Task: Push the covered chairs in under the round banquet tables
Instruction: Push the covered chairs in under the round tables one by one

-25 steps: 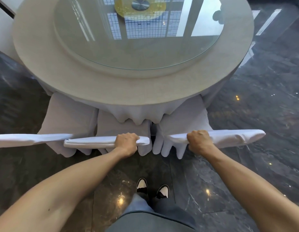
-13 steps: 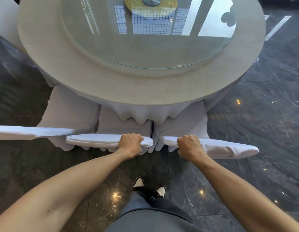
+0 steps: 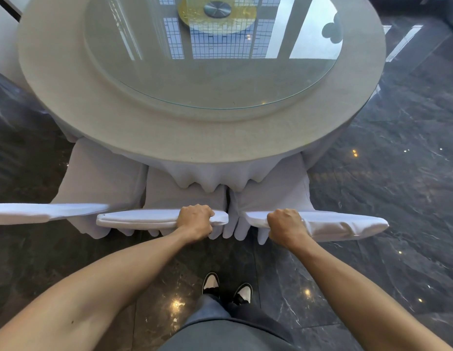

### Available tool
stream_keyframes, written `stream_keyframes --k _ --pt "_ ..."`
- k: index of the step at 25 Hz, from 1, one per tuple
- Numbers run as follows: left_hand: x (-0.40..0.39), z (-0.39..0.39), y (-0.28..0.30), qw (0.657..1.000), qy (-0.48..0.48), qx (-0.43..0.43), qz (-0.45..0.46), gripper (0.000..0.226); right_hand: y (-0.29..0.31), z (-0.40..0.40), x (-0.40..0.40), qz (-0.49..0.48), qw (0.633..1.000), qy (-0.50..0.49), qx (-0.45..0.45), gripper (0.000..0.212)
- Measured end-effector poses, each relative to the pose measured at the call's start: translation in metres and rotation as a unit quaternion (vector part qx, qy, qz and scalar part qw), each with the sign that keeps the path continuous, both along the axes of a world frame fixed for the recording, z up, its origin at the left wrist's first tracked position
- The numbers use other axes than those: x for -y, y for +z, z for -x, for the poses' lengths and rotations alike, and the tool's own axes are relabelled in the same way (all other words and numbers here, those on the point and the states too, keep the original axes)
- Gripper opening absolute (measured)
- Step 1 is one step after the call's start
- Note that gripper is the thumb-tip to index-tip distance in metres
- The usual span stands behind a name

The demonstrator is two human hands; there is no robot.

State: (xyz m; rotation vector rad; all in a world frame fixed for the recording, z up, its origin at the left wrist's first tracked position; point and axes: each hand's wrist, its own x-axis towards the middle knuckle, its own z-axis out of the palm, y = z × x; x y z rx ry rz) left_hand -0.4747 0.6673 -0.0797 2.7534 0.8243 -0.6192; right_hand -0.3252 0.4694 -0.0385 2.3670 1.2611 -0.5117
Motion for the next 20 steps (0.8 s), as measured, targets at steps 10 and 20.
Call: stream_keyframes --k 10,20 --pt "-0.006 -0.006 0.004 0.999 -0.021 -0.031 0.032 0.058 -0.014 0.001 0.005 -0.043 0.999 -0.027 -0.015 0.025" --pt "-0.018 -0.015 0.015 0.993 -0.047 -0.075 0.082 0.056 -0.011 -0.003 0.009 -0.072 0.994 -0.02 -0.086 0.031"
